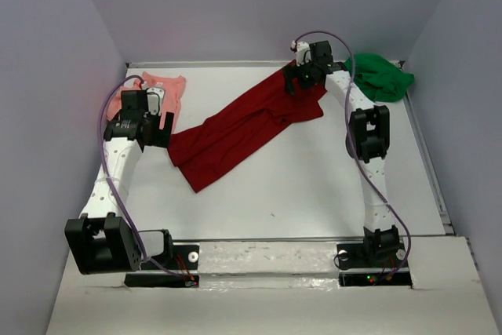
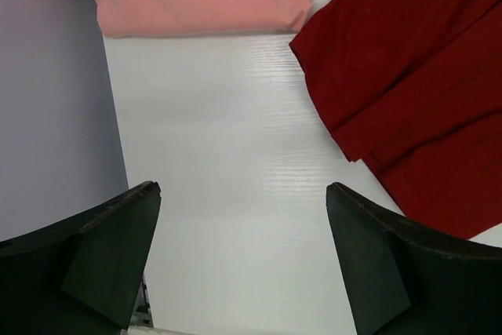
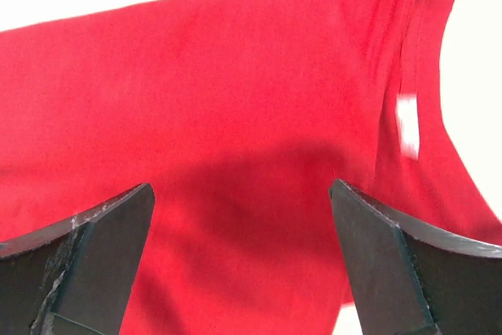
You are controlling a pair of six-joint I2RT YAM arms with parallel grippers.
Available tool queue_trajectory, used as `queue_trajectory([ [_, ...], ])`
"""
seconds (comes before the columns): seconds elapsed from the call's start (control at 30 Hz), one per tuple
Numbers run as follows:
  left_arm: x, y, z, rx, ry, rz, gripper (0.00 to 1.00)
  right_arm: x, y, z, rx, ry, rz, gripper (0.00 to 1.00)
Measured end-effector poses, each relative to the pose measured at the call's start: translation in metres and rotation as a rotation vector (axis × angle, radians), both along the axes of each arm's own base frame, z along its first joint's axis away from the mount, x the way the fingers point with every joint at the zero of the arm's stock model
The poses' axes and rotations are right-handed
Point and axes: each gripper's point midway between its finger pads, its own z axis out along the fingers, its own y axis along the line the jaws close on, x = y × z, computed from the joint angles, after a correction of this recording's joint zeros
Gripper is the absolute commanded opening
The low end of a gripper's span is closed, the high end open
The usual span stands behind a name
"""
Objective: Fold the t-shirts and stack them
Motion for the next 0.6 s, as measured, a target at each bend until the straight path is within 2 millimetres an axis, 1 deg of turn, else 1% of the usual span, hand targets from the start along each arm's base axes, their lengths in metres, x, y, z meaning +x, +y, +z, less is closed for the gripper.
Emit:
queue_trajectory([
  [0.03,0.000,-0.002,0.000,-0.008,0.001,-0.007,0.99,-0.007,-0.002,0.004,-0.009,0.008,0.003,1.00],
  [0.13,-0.001,-0.010,0.000,-0.043,0.001,-0.045,0.99,-0.042,-0.015,0.025,-0.048,0.028,0.012,1.00],
  [0.17,-0.002,-0.014,0.001,-0.058,0.001,-0.062,0.99,-0.053,-0.019,0.049,-0.055,0.000,0.012,1.00],
  [0.23,-0.005,-0.022,0.004,-0.084,-0.005,-0.104,0.99,-0.073,-0.028,0.083,-0.069,-0.050,0.010,1.00],
  [0.27,-0.007,-0.027,0.006,-0.096,-0.011,-0.129,0.99,-0.085,-0.033,0.106,-0.074,-0.084,0.007,1.00],
  [0.3,-0.009,-0.031,0.009,-0.108,-0.017,-0.157,0.99,-0.098,-0.039,0.134,-0.079,-0.134,0.000,1.00],
  [0.33,-0.011,-0.037,0.011,-0.120,-0.026,-0.194,0.99,-0.108,-0.043,0.151,-0.084,-0.168,-0.007,1.00],
  [0.37,-0.014,-0.040,0.012,-0.128,-0.029,-0.219,0.99,-0.118,-0.051,0.172,-0.084,-0.207,-0.020,1.00],
  [0.43,-0.021,-0.048,0.010,-0.141,-0.027,-0.273,0.99,-0.139,-0.065,0.211,-0.085,-0.291,-0.047,1.00],
  [0.47,-0.025,-0.052,0.008,-0.148,-0.018,-0.300,0.99,-0.147,-0.073,0.224,-0.084,-0.320,-0.060,1.00],
  [0.5,-0.028,-0.054,0.006,-0.152,-0.008,-0.320,0.99,-0.158,-0.089,0.243,-0.095,-0.363,-0.092,1.00],
  [0.53,-0.029,-0.057,0.004,-0.157,0.000,-0.345,0.99,-0.165,-0.102,0.255,-0.105,-0.393,-0.124,1.00],
  [0.6,-0.033,-0.063,0.000,-0.168,0.023,-0.405,0.99,-0.178,-0.128,0.271,-0.137,-0.441,-0.190,1.00],
])
